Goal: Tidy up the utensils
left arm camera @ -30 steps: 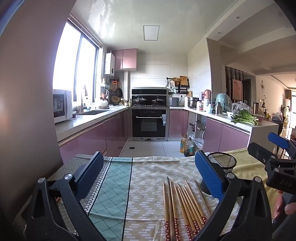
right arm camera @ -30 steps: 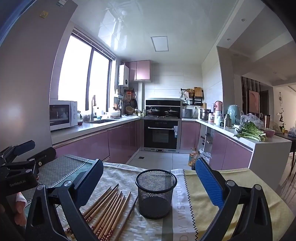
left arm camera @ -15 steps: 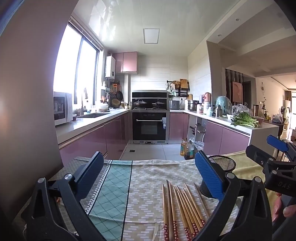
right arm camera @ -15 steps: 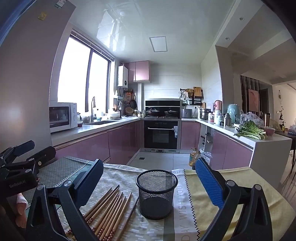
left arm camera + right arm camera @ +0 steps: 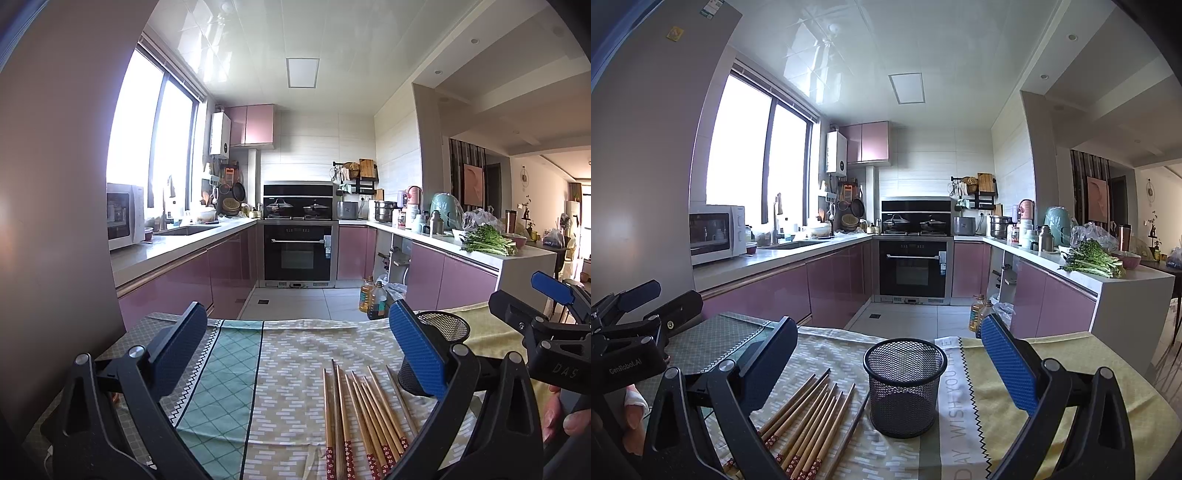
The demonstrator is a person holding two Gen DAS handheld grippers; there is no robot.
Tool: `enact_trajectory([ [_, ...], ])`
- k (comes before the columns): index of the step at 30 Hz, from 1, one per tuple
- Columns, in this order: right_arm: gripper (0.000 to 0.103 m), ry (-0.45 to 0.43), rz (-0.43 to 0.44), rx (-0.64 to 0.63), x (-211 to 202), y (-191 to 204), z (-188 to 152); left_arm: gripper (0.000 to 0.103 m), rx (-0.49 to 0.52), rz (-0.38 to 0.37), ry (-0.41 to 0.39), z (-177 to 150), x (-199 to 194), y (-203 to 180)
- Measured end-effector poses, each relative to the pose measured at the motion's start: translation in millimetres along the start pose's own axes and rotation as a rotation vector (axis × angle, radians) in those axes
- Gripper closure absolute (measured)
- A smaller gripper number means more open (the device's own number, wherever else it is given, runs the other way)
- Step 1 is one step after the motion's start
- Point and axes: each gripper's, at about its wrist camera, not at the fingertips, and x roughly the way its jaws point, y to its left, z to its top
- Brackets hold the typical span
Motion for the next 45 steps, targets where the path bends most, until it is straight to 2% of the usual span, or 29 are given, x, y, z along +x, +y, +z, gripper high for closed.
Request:
enact_trajectory([
  [45,0.007,-0.001,0.005,0.014,-0.4,-2.8,-1.0,0.006,0.002,-0.005,0.002,-0.1,1.7,-1.0],
])
